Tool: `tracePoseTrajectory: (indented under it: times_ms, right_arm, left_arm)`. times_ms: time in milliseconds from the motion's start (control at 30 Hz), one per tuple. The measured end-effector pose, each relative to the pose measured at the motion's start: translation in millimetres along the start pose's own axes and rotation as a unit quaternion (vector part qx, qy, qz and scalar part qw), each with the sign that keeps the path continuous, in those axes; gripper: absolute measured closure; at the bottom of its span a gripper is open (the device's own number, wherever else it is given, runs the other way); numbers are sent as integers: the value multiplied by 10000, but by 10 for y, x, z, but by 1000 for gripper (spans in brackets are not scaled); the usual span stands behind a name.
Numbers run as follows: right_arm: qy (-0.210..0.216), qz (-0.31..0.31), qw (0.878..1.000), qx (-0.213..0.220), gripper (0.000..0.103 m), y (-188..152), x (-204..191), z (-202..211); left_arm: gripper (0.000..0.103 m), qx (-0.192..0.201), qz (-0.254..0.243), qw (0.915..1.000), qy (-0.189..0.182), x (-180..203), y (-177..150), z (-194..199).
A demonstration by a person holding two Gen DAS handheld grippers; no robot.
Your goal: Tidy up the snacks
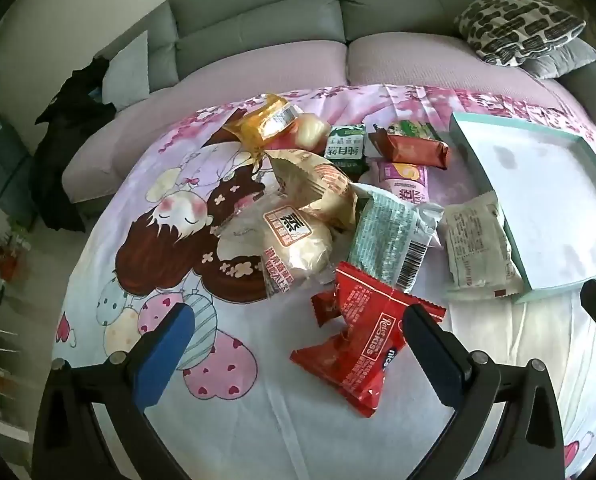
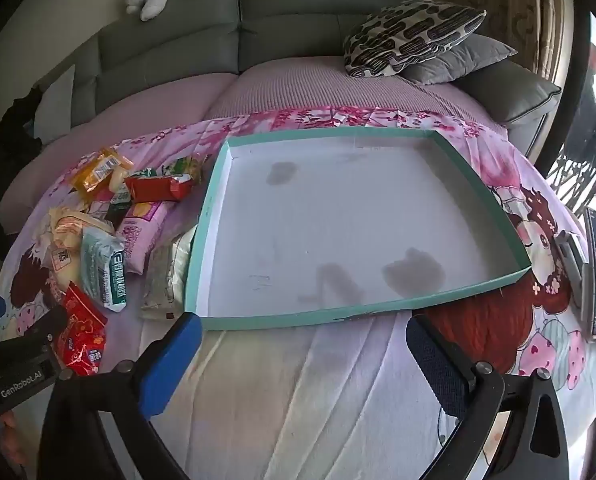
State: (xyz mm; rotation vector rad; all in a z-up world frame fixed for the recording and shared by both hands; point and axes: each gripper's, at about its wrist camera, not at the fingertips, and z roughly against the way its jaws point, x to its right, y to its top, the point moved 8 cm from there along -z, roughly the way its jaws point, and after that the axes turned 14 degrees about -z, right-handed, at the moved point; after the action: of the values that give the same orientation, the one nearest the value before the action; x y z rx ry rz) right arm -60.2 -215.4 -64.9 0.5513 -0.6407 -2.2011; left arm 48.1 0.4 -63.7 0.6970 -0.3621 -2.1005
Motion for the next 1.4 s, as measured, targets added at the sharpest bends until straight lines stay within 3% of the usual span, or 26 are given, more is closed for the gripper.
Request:
tracePoseTrajectory:
  times_ms: [167, 433, 1400]
  right_arm:
    - [20, 78, 10000, -56, 0, -21, 5, -12]
    - [106, -77, 9999, -60, 0, 4, 9, -9]
    - [224, -354, 9991, -91, 0, 28, 98, -22]
  left_arm:
    - [0, -65, 246, 9997, 18, -45, -23, 8]
    - [0, -186, 155, 9995, 193, 143, -7, 23]
    - [0, -256, 88, 9991, 329, -24, 29, 14]
